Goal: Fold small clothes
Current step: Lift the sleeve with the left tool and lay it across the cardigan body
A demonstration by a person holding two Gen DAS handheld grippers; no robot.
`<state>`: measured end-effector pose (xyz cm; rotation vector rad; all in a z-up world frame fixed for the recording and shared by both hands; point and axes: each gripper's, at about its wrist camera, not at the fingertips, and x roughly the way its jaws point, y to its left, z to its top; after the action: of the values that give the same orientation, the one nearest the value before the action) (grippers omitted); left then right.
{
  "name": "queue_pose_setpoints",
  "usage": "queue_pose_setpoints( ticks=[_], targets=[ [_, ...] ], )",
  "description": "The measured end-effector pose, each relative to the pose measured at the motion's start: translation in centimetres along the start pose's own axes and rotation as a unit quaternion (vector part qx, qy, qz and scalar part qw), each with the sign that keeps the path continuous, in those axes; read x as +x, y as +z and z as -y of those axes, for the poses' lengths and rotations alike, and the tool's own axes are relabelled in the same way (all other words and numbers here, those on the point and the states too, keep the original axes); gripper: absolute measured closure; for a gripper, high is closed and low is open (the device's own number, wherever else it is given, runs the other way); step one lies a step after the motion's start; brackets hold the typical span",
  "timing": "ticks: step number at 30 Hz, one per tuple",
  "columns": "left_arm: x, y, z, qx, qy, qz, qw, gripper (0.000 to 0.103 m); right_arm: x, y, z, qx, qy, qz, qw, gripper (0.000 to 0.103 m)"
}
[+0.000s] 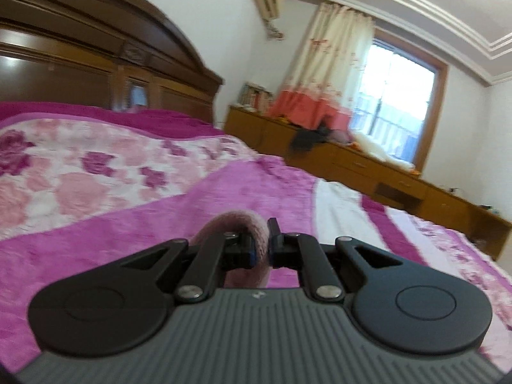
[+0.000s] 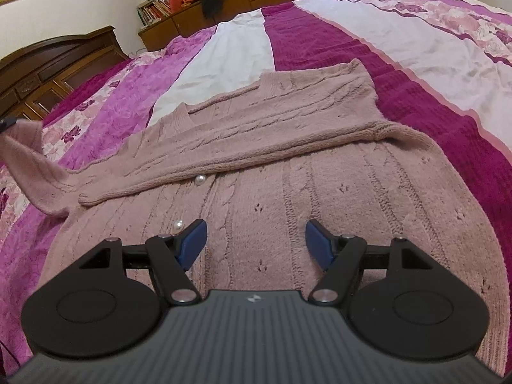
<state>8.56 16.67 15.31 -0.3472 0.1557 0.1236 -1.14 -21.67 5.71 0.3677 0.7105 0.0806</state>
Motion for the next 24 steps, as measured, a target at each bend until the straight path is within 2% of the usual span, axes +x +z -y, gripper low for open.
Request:
queue_pose_setpoints(
  ticks=[9, 13, 20, 24],
  targets=[
    [1.3, -2.8, 6.4, 0.007, -0.053, -0.034, 0.998, 0.094, -0.5, 0.3, 0.8, 0.017, 0.005, 0.008, 1.0, 0.028],
    [1.8, -4.7, 8.9, 0.029, -0.073, -0.052, 0.9955, 0.094, -0.5, 0.2, 1.0, 0.02, 0.007, 0.009, 1.0, 0.028],
    [2.6, -9.5, 10.9, 0.059, -0.098, -0.122, 0.986, 0.093, -0.6, 0.2, 1.4, 0.025, 0.011, 0.01, 1.0, 0.028],
    [2.9, -12.2, 11.1, 0.073, -0.108, -0.169, 0.977, 0.092, -0.6, 0.1, 1.5, 0.026, 0.012, 0.01, 1.0, 0.028]
  ],
)
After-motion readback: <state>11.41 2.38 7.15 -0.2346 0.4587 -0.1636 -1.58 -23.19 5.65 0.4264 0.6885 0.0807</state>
